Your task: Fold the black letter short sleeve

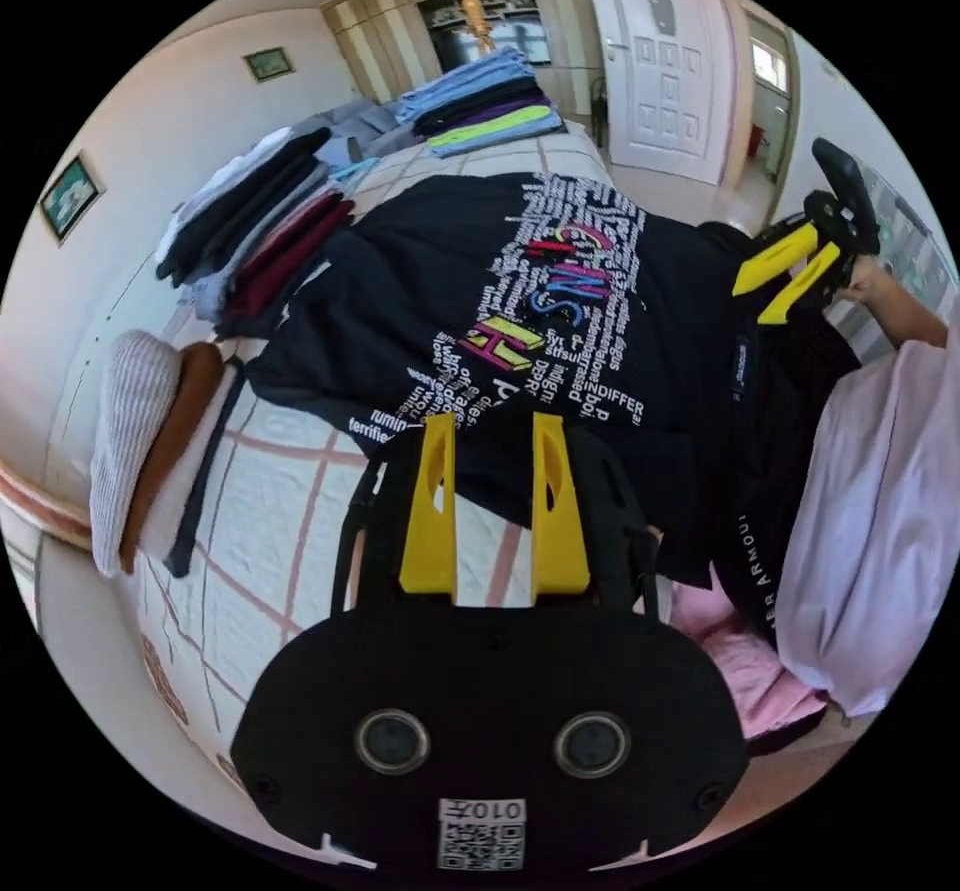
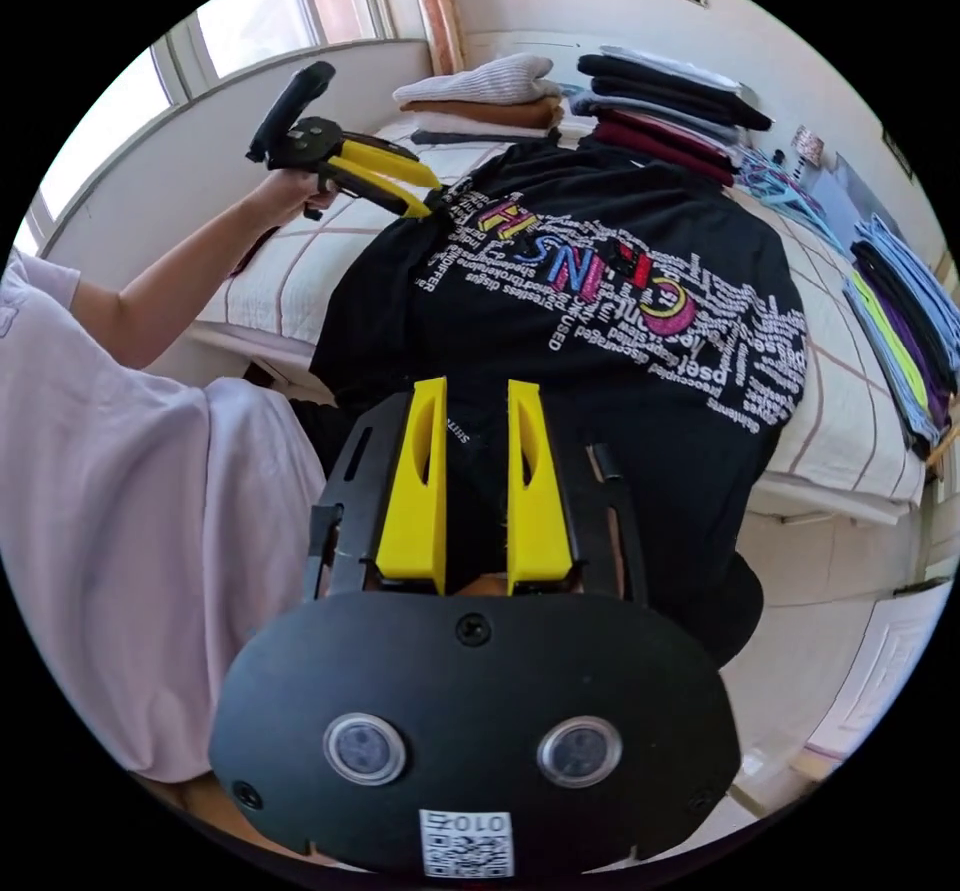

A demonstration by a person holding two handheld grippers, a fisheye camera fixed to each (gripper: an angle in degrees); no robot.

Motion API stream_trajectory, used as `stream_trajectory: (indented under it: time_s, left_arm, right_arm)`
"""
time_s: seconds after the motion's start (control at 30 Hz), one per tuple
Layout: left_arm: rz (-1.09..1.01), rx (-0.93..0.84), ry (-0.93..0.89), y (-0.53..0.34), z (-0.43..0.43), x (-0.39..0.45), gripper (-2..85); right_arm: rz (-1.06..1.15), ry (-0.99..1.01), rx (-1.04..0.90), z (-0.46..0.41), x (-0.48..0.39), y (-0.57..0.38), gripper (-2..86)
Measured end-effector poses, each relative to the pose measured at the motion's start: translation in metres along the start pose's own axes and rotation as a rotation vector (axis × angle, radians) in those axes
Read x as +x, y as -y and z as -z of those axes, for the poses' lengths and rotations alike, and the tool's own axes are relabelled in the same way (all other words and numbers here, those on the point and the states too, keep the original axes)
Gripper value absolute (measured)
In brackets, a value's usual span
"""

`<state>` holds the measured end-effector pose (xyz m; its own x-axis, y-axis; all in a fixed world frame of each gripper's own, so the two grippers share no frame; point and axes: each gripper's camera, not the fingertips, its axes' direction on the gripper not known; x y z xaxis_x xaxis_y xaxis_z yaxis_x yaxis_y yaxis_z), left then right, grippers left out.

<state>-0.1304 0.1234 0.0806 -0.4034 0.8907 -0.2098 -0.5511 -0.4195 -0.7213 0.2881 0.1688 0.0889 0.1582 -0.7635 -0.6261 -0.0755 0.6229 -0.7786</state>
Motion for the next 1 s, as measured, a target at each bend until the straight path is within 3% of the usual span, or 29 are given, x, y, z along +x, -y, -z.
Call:
stream_trajectory:
  time_s: [0.07, 0.13, 0.23, 0.5, 0.6, 0.77, 1.0]
  left_arm:
    - [0.021, -0.088, -0.05, -0.001, -0.022, -0.013, 10.5]
    - [0.181, -0.035, -0.194, -0.017, -0.023, -0.041, 10.4]
    - [0.27, 0.001, -0.22, -0.04, -0.019, -0.043, 10.2]
    - [0.518, 0.238, 0.035, -0.09, 0.057, -0.01, 9.1]
    - [0.565, 0.315, 0.034, -0.099, 0.068, 0.004, 8.3]
    - [0.484, 0.261, 0.077, -0.086, 0.069, 0.032, 6.9]
    - [0.415, 0.212, 0.153, -0.081, 0.069, 0.069, 5.7]
  right_arm:
    - [-0.057, -0.023, -0.001, 0.01, 0.019, -0.013, 10.0]
    - [-0.114, -0.057, -0.005, 0.017, 0.038, -0.024, 10.1]
    - [-0.243, -0.097, 0.013, 0.035, 0.076, -0.045, 10.6]
    - [-0.544, -0.152, 0.011, 0.078, 0.205, -0.076, 11.9]
    - [-0.622, 0.035, -0.045, 0.076, 0.281, -0.072, 13.1]
    - [-0.771, 0.586, -0.137, 0.031, 0.421, -0.078, 17.6]
    - [-0.852, 0.718, -0.283, -0.022, 0.467, -0.075, 18.1]
